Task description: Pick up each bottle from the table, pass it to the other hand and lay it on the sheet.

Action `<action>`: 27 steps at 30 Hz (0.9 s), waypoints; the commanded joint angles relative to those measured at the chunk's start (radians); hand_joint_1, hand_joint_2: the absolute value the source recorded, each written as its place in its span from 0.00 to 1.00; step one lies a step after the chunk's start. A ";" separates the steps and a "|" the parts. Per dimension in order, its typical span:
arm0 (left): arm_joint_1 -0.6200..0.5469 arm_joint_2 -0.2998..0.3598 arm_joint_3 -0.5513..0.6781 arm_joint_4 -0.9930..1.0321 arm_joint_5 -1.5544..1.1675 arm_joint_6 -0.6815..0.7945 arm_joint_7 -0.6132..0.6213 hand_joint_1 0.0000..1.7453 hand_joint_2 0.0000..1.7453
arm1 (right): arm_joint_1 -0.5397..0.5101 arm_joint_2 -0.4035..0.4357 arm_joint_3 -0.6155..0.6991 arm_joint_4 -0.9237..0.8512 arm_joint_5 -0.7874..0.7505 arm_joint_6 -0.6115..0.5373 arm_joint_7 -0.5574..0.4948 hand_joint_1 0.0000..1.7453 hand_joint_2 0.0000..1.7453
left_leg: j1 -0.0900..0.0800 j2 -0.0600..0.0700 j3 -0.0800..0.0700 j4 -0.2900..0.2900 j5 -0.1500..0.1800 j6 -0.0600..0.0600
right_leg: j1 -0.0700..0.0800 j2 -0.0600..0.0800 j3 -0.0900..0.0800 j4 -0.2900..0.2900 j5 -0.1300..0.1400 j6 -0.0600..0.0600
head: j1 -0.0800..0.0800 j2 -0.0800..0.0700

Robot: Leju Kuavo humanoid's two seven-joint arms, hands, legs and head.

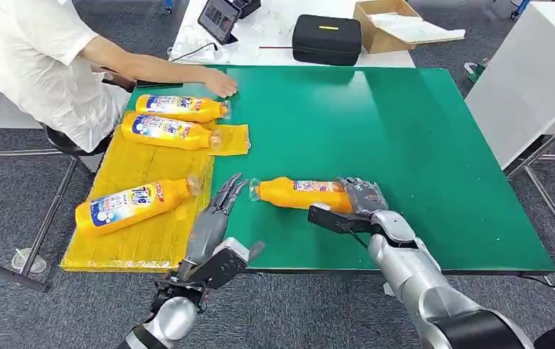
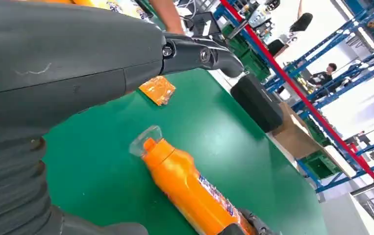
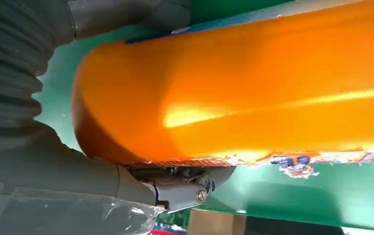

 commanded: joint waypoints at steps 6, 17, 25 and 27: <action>0.038 -0.065 0.070 -0.019 0.238 0.019 -0.088 0.00 1.00 | 0.086 0.037 -0.142 0.018 -0.322 0.104 -0.282 1.00 1.00 | 0.001 -0.001 0.005 -0.002 -0.001 0.001 | 0.002 -0.002 0.006 -0.003 -0.001 -0.002 | 0.000 0.000; 0.172 -0.064 0.154 -0.123 0.867 -0.105 -0.016 0.00 1.00 | 0.393 0.137 -0.125 -0.533 -0.693 -0.088 -0.380 1.00 1.00 | 0.000 0.001 -0.004 -0.001 -0.002 0.001 | 0.001 0.001 -0.003 0.000 -0.002 -0.001 | -0.001 0.000; 0.151 -0.041 0.111 -0.104 0.928 -0.203 0.016 0.00 1.00 | 0.344 0.141 0.010 -0.437 -0.684 -0.070 -0.373 1.00 1.00 | 0.000 0.002 -0.004 -0.001 -0.003 0.001 | 0.000 0.002 -0.003 0.000 -0.004 0.000 | 0.000 0.000; 0.136 -0.043 0.100 -0.093 0.922 -0.221 0.011 0.00 1.00 | 0.326 0.151 0.041 -0.406 -0.672 -0.061 -0.368 1.00 1.00 | 0.000 0.002 -0.004 -0.001 -0.003 0.001 | 0.000 0.002 -0.002 0.000 -0.004 0.000 | 0.000 0.000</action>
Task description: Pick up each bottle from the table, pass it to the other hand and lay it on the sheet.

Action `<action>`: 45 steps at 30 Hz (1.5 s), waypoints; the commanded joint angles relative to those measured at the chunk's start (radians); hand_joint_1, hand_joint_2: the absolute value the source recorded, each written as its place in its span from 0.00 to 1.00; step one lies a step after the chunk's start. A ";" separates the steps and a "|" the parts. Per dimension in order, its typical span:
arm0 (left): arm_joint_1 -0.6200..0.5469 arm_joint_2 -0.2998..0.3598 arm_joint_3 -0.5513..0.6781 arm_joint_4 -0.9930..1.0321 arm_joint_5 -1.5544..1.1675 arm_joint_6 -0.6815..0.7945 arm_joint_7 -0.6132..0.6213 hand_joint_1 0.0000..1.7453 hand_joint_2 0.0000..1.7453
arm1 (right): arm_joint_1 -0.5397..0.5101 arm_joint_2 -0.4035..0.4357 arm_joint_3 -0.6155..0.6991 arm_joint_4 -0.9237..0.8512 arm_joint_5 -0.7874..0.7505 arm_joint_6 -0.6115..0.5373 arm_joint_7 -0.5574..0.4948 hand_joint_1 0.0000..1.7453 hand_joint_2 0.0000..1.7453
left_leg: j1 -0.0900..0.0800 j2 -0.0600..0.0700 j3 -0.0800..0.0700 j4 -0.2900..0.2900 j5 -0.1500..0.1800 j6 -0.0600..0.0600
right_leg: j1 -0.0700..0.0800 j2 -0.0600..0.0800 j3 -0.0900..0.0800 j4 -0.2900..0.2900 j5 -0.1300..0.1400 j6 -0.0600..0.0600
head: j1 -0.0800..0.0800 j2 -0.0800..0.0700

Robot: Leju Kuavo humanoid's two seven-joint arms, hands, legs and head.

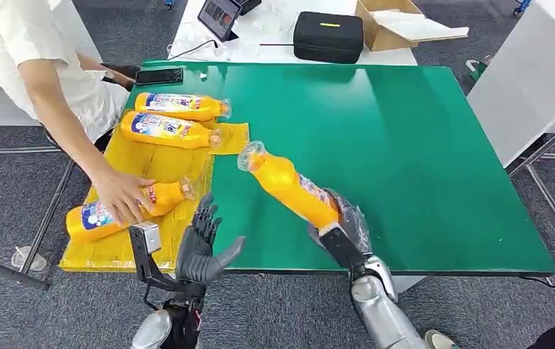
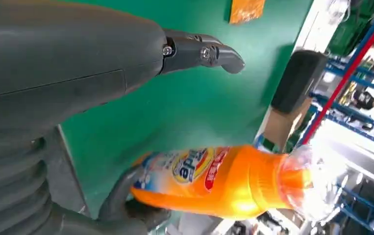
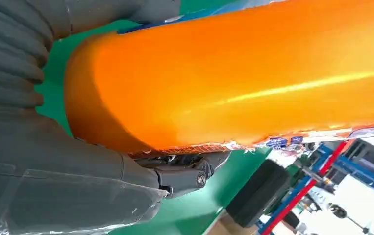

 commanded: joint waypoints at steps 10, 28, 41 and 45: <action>-0.105 0.010 -0.037 0.145 0.041 -0.138 0.007 0.00 1.00 | -0.109 0.069 0.323 0.083 0.033 0.072 -0.019 1.00 1.00 | 0.000 0.002 0.004 0.000 -0.001 0.000 | 0.001 0.001 0.003 0.000 -0.001 -0.002 | 0.000 0.000; -0.174 -0.030 0.013 0.234 0.081 -0.112 -0.030 0.00 1.00 | -0.099 0.077 0.405 0.112 -0.020 0.104 -0.034 1.00 1.00 | 0.000 0.000 0.004 -0.001 -0.001 0.000 | 0.001 -0.001 0.003 0.000 -0.001 -0.001 | 0.000 0.000; -0.132 -0.011 0.129 0.066 -0.002 0.095 -0.170 1.00 1.00 | -0.049 0.059 0.382 0.161 -0.073 0.099 -0.001 0.00 0.00 | 0.001 0.000 0.003 -0.001 -0.001 0.000 | 0.001 -0.002 0.002 -0.001 -0.001 -0.001 | 0.000 0.000; -0.095 -0.009 0.217 -0.013 -0.056 0.196 -0.165 1.00 1.00 | 0.016 0.060 0.321 0.130 -0.077 -0.010 -0.002 0.00 0.00 | 0.001 0.000 0.003 -0.001 -0.001 0.000 | 0.001 -0.001 0.002 -0.001 -0.001 -0.001 | 0.000 0.000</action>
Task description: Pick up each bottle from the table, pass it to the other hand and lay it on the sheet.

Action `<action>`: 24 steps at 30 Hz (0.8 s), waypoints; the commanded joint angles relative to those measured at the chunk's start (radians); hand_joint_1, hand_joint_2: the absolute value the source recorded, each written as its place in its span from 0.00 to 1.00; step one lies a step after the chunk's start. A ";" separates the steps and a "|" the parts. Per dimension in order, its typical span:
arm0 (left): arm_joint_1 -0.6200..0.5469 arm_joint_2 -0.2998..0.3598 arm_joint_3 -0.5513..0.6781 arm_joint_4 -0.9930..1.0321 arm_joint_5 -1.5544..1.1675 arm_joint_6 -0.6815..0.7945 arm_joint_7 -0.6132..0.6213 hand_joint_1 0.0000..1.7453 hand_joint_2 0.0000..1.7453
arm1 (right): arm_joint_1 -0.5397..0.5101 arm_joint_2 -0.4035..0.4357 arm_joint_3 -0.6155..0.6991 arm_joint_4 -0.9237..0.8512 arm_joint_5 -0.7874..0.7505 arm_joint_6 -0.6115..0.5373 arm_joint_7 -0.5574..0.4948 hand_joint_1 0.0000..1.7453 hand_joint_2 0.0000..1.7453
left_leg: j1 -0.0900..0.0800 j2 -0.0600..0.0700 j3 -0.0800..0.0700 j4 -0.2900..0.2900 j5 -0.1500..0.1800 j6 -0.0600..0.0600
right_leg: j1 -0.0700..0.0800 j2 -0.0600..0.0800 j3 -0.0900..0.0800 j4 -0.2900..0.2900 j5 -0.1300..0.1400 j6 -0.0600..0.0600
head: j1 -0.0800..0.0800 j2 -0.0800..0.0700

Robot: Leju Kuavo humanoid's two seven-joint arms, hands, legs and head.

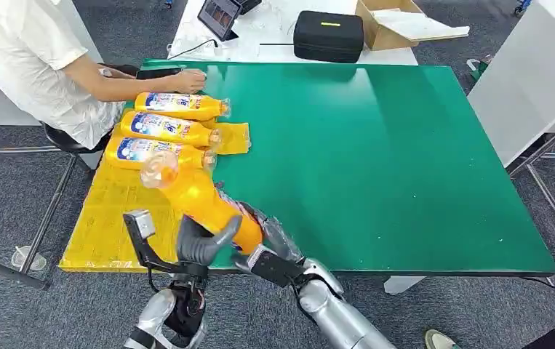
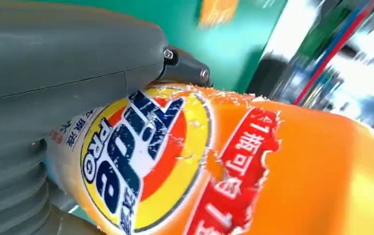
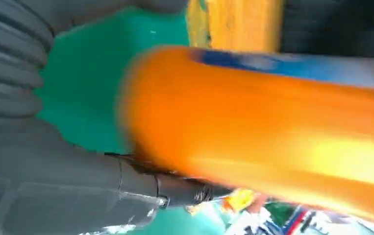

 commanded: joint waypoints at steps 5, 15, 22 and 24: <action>0.036 0.038 0.239 -0.187 -0.155 0.206 -0.015 1.00 1.00 | 0.141 -0.022 -0.116 0.039 -0.037 -0.179 -0.010 0.00 0.00 | 0.001 0.002 0.011 -0.001 -0.005 0.001 | 0.002 0.000 0.011 -0.002 -0.004 -0.003 | 0.000 0.000; -0.121 0.190 0.169 0.179 -1.044 0.600 0.190 1.00 1.00 | 0.185 -0.023 -0.272 0.017 -0.051 -0.260 -0.070 0.00 0.00 | 0.000 -0.001 0.007 -0.004 0.000 0.000 | 0.000 -0.003 0.007 -0.002 -0.002 -0.003 | 0.000 0.000; -0.306 0.274 0.062 0.522 -1.512 0.432 0.422 1.00 1.00 | 0.151 0.005 -0.364 0.015 -0.034 -0.212 -0.085 0.00 0.00 | 0.000 0.001 0.005 -0.002 0.000 0.000 | 0.000 -0.001 0.005 -0.001 -0.001 -0.002 | 0.000 0.000; -0.323 0.272 0.065 0.552 -1.517 0.385 0.424 1.00 1.00 | 0.153 0.011 -0.367 0.014 -0.026 -0.209 -0.089 0.00 0.00 | 0.000 0.000 0.002 -0.001 0.001 0.000 | 0.000 -0.001 0.002 0.000 0.000 -0.002 | 0.000 0.000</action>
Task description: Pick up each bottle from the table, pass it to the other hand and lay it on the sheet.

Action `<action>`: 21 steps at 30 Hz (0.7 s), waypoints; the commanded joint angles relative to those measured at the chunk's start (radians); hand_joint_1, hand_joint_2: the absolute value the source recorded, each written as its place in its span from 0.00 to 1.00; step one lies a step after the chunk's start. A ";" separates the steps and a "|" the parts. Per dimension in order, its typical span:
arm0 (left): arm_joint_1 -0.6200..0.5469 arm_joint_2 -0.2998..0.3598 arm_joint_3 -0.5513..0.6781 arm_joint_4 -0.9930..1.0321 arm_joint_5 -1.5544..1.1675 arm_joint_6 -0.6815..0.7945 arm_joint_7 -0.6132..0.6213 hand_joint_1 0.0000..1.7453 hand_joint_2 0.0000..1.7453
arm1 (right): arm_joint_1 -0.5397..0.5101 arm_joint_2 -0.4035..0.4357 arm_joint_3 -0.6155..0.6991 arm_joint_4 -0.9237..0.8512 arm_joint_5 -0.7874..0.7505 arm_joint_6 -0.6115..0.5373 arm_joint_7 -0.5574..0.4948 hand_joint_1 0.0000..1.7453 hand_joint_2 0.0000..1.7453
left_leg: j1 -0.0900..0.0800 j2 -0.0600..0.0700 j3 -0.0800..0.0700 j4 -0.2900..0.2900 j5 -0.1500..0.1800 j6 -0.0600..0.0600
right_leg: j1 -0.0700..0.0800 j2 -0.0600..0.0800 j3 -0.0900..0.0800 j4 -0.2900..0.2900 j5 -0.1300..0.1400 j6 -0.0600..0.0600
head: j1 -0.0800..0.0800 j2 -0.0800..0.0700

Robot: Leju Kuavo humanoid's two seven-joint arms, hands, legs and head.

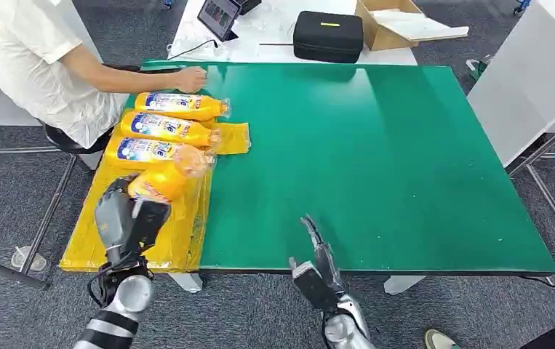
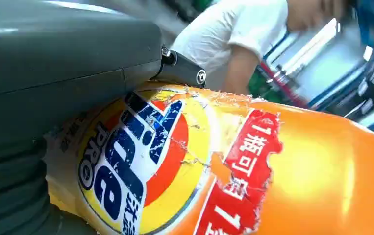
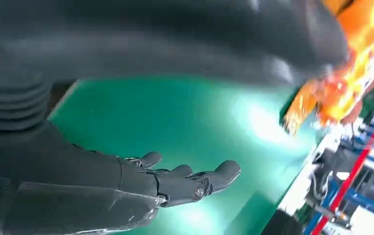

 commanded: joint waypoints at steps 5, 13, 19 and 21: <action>-0.233 0.116 -0.124 0.441 -0.223 -0.179 0.083 1.00 1.00 | -0.023 0.034 -0.120 0.008 0.015 0.047 -0.017 0.00 0.00 | 0.000 0.001 0.004 0.000 -0.001 0.000 | 0.001 -0.001 0.004 0.000 -0.001 -0.002 | 0.000 0.000; -0.236 0.116 -0.125 0.446 -0.233 -0.216 0.084 1.00 1.00 | -0.023 0.037 -0.123 0.012 0.017 0.057 -0.023 0.00 0.00 | 0.001 0.001 0.005 0.001 -0.002 0.000 | 0.001 -0.001 0.005 0.001 -0.003 -0.002 | 0.000 0.000; -0.272 0.111 -0.113 0.487 -0.201 -0.376 0.059 0.00 1.00 | -0.016 0.048 -0.125 0.031 0.016 0.064 -0.035 0.00 0.00 | 0.001 0.000 0.002 0.000 -0.001 0.000 | 0.001 -0.001 0.002 0.000 -0.002 -0.002 | 0.000 0.000; -0.279 0.119 -0.120 0.497 -0.183 -0.435 0.020 0.00 1.00 | -0.019 0.049 -0.126 0.037 0.014 0.067 -0.042 0.00 0.00 | 0.001 0.000 0.004 0.000 -0.002 0.000 | 0.001 -0.001 0.005 0.000 -0.002 -0.002 | 0.000 0.000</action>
